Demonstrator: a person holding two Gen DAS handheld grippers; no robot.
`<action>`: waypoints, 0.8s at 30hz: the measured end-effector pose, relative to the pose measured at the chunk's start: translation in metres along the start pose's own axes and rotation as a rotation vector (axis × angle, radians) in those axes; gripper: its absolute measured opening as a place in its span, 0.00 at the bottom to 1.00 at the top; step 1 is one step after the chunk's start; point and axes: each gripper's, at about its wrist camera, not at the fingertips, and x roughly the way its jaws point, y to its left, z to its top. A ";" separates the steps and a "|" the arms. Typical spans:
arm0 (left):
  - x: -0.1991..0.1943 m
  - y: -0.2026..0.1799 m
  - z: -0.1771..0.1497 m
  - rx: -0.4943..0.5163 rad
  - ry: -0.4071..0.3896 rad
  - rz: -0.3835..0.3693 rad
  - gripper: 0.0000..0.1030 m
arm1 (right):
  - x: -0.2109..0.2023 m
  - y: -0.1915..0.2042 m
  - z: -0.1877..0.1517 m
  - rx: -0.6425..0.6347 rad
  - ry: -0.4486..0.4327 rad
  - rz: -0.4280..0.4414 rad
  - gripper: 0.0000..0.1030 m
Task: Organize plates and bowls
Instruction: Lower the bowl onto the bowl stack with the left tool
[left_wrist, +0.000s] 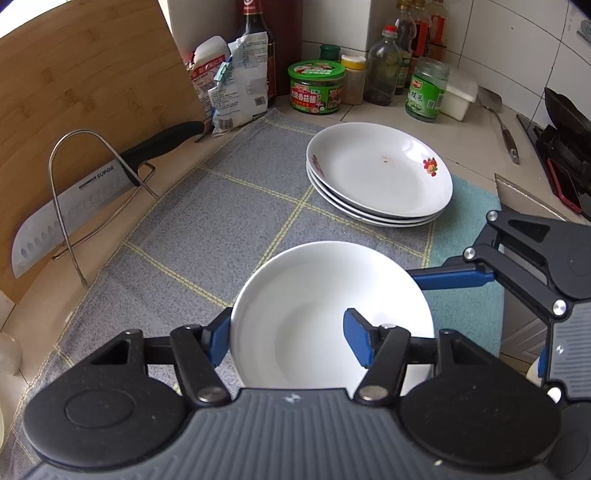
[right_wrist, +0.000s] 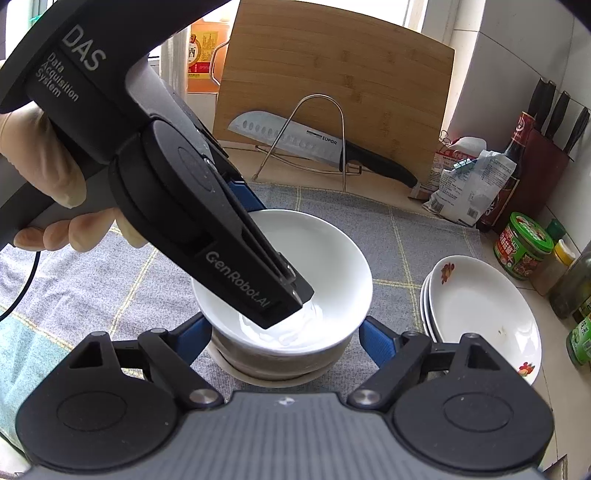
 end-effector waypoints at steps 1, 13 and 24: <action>0.001 0.000 0.000 0.000 0.001 -0.001 0.60 | 0.000 -0.001 0.000 0.006 0.002 0.006 0.87; 0.006 0.001 -0.001 -0.012 0.003 -0.002 0.60 | 0.002 -0.005 0.000 0.027 0.002 0.029 0.87; 0.004 0.003 -0.003 -0.028 -0.025 -0.010 0.63 | 0.004 -0.006 0.000 0.020 -0.003 0.044 0.89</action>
